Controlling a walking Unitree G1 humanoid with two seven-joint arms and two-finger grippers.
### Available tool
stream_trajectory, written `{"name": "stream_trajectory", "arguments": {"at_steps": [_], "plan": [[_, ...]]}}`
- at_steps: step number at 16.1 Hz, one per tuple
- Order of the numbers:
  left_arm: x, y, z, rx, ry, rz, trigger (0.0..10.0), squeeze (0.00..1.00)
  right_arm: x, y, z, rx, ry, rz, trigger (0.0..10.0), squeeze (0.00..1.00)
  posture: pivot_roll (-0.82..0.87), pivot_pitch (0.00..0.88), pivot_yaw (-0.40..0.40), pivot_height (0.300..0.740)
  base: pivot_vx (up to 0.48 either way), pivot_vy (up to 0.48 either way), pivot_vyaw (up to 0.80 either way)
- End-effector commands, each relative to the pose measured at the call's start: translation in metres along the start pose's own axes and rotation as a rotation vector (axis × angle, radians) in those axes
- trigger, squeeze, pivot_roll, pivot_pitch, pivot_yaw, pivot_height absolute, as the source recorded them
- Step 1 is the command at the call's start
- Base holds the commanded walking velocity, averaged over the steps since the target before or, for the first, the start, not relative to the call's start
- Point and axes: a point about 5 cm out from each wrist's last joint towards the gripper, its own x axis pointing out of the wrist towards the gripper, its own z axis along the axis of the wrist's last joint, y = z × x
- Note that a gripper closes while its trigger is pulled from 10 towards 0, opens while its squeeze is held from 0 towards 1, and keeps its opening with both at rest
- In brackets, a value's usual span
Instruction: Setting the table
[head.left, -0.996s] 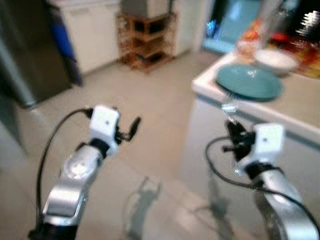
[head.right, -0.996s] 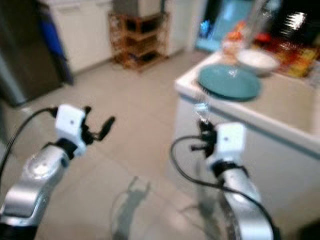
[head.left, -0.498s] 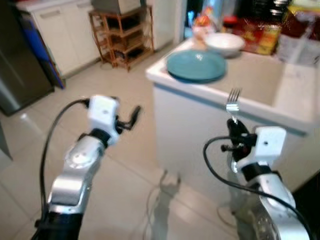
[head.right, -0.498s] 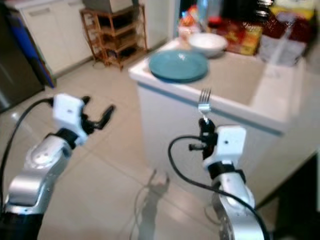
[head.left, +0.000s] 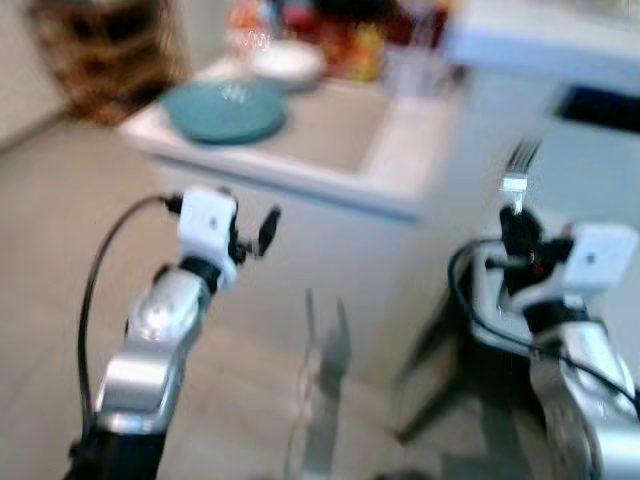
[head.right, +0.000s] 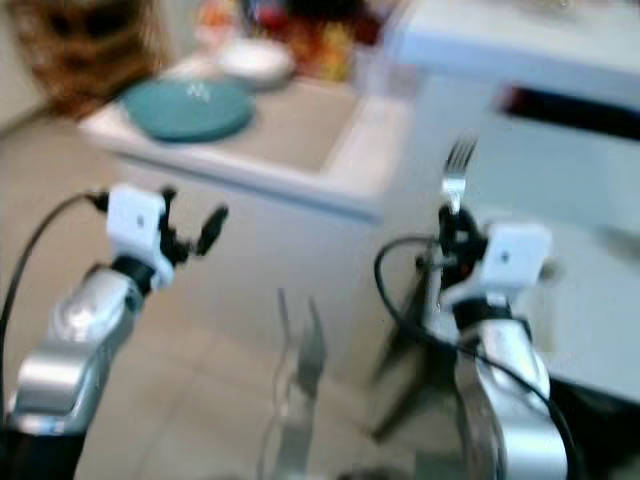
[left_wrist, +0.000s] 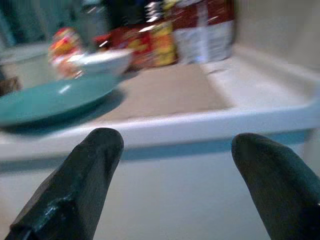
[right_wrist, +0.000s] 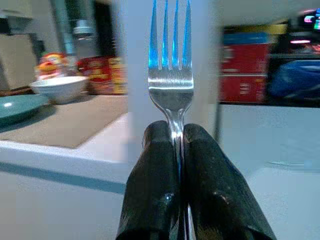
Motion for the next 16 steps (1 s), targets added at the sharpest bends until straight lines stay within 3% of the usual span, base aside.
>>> {"name": "stream_trajectory", "arguments": {"at_steps": [1, 8, 12, 14, 16], "plan": [[0.001, -0.006, 0.006, 0.008, -0.014, -0.024, 10.0, 0.00, -0.001, 0.000, 0.006, 0.007, -0.013, 0.003, 10.0, 0.00, 0.09, 0.057, 0.012, 0.740, 0.000, -0.480, -0.59], [0.008, -0.008, 0.010, 0.013, -0.022, -0.059, 10.0, 0.00, -0.004, -0.001, 0.004, -0.011, 0.020, -0.014, 10.0, 0.00, 0.07, 0.059, 0.049, 0.740, 0.000, -0.480, 0.00], [0.008, -0.009, 0.006, 0.030, -0.006, -0.085, 10.0, 0.00, -0.008, 0.009, -0.012, -0.022, 0.155, 0.057, 10.0, 0.00, 0.05, 0.079, 0.077, 0.740, 0.000, -0.472, 0.00], [0.008, -0.011, -0.001, 0.026, 0.012, -0.097, 10.0, 0.00, -0.009, 0.009, -0.024, -0.039, 0.244, 0.029, 10.0, 0.00, 0.03, 0.095, 0.086, 0.740, 0.000, 0.000, 0.00], [0.006, -0.024, -0.004, 0.046, 0.010, -0.181, 10.0, 0.00, -0.004, 0.007, -0.036, -0.107, 0.358, 0.004, 10.0, 0.00, 0.01, 0.113, 0.067, 0.740, 0.000, 0.000, 0.00]]}}
